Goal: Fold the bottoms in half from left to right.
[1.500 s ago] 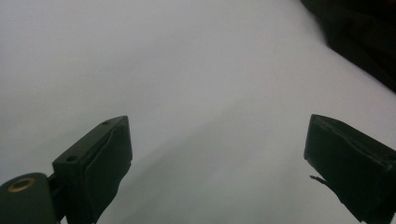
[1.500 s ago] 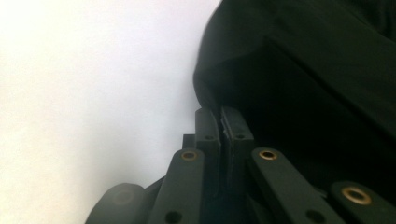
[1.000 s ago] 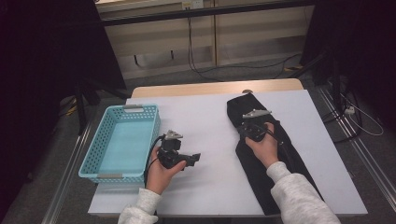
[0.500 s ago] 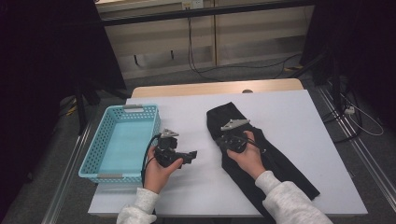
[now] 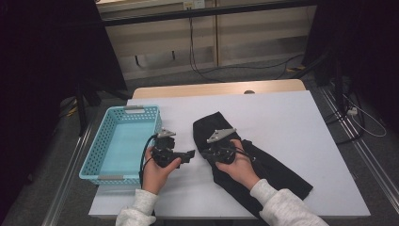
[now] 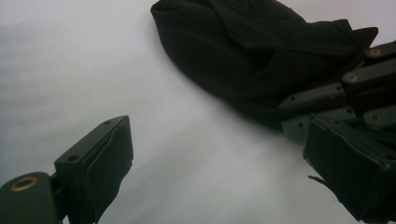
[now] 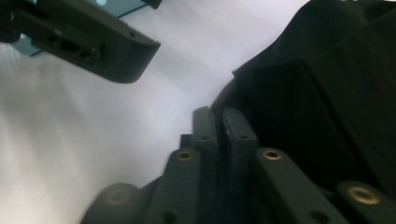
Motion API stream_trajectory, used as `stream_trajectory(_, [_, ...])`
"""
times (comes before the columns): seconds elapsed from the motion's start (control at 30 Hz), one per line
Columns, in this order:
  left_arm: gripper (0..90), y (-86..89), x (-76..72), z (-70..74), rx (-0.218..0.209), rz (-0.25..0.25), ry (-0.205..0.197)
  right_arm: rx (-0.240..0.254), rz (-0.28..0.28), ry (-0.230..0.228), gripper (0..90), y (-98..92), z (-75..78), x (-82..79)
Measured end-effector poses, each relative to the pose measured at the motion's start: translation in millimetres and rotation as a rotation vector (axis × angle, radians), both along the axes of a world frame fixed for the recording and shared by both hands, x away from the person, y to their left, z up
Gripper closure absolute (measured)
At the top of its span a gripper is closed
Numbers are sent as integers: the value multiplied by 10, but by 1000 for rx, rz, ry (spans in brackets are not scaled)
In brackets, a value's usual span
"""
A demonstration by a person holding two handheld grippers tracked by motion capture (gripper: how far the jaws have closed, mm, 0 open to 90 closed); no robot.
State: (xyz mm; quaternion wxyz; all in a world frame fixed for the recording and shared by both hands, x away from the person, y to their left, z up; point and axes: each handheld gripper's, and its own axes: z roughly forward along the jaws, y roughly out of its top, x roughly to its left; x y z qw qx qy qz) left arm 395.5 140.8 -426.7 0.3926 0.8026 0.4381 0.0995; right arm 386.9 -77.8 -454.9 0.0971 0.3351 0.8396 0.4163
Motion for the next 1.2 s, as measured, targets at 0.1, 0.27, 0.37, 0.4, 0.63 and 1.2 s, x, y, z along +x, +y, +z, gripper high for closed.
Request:
stream_trajectory(0.1, [85, 5, -2, 4, -1, -2, -2, 22, -7, 12, 654, -56, 37, 17])
stream_trajectory(0.27, [85, 9, 2, 5, 2, -1, 1, 60, -61, -26, 589, -279, 236, 80])
stream_trajectory(0.37, [85, 9, 2, 12, 2, -5, 0, 77, -101, -47, 586, -430, 330, 144])
stream_trajectory(0.4, [85, 5, 1, 11, 1, -5, 0, 76, -115, -56, 582, -465, 345, 164])
stream_trajectory(0.63, [85, -15, 4, -6, -2, -6, 6, 25, -78, -63, 492, -365, 244, 222])
stream_trajectory(1.2, [85, -17, 1, -14, -3, -9, 7, -3, -214, -101, 880, -568, 261, 495])
